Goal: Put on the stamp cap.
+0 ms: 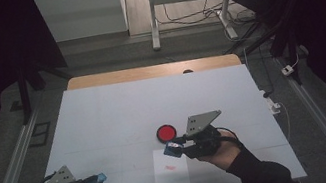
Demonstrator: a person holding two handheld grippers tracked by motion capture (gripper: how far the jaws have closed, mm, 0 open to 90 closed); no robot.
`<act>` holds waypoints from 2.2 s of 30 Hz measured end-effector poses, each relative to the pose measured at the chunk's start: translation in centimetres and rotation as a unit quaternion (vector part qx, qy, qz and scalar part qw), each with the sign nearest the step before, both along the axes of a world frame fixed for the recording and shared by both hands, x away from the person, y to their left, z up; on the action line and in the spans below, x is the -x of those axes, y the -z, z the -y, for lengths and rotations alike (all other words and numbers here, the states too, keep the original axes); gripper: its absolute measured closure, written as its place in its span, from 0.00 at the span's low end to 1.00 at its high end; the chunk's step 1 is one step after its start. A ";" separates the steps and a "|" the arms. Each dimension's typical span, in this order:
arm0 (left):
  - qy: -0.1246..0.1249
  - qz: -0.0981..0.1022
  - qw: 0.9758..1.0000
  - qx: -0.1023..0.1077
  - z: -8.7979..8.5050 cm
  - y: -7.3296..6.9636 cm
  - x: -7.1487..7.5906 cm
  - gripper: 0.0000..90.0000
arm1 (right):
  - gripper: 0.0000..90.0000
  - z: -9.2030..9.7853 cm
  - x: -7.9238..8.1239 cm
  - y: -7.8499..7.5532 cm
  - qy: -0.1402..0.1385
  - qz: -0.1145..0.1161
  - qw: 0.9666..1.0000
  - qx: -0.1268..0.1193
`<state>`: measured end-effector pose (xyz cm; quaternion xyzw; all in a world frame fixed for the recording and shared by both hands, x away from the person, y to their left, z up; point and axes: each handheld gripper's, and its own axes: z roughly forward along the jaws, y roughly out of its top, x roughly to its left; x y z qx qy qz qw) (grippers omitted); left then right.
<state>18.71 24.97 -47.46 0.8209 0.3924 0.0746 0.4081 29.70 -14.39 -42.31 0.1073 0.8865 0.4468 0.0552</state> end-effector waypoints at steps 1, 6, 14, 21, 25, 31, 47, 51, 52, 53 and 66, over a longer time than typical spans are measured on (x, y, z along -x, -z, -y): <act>0.002 0.001 1.000 0.000 0.1 0.0 0.0 0.76 | 0.78 0.0 0.0 0.0 0.001 -0.001 1.000 -0.001; 0.017 0.008 1.000 0.006 0.6 -0.3 -0.3 0.76 | 0.78 0.2 -0.1 0.0 0.003 -0.004 1.000 -0.004; 0.047 0.018 0.998 0.022 1.6 -0.5 -1.0 0.76 | 0.78 0.3 -0.2 -0.3 0.001 -0.006 1.000 -0.013; 0.076 0.025 0.996 0.036 2.6 -0.6 -1.8 0.76 | 0.78 0.3 -0.1 -0.7 -0.002 -0.008 1.000 -0.022; 0.092 0.029 0.994 0.042 3.1 -0.7 -2.3 0.76 | 0.78 0.4 -0.1 -0.9 -0.004 -0.007 1.000 -0.025; 0.106 0.032 0.993 0.043 4.1 -0.9 -3.1 0.76 | 0.78 0.5 -0.1 -1.1 -0.006 -0.010 0.999 -0.031; 0.160 0.038 0.986 0.042 7.1 -1.2 -5.4 0.76 | 0.78 0.6 0.1 -1.5 -0.013 -0.006 0.999 -0.039; 0.172 0.042 0.983 0.042 7.8 -1.5 -5.9 0.76 | 0.78 0.6 0.1 -1.7 -0.015 -0.007 0.999 -0.039; 0.174 0.043 0.983 0.042 8.0 -1.5 -6.0 0.76 | 0.78 0.6 0.1 -1.7 -0.015 -0.007 0.999 -0.039; 0.176 0.043 0.983 0.041 8.1 -1.6 -6.2 0.76 | 0.78 0.5 0.2 -1.7 -0.016 -0.007 0.999 -0.040; 0.215 0.042 0.974 0.050 10.3 -1.3 -7.8 0.76 | 0.78 0.5 0.3 -2.0 -0.026 -0.005 0.998 -0.051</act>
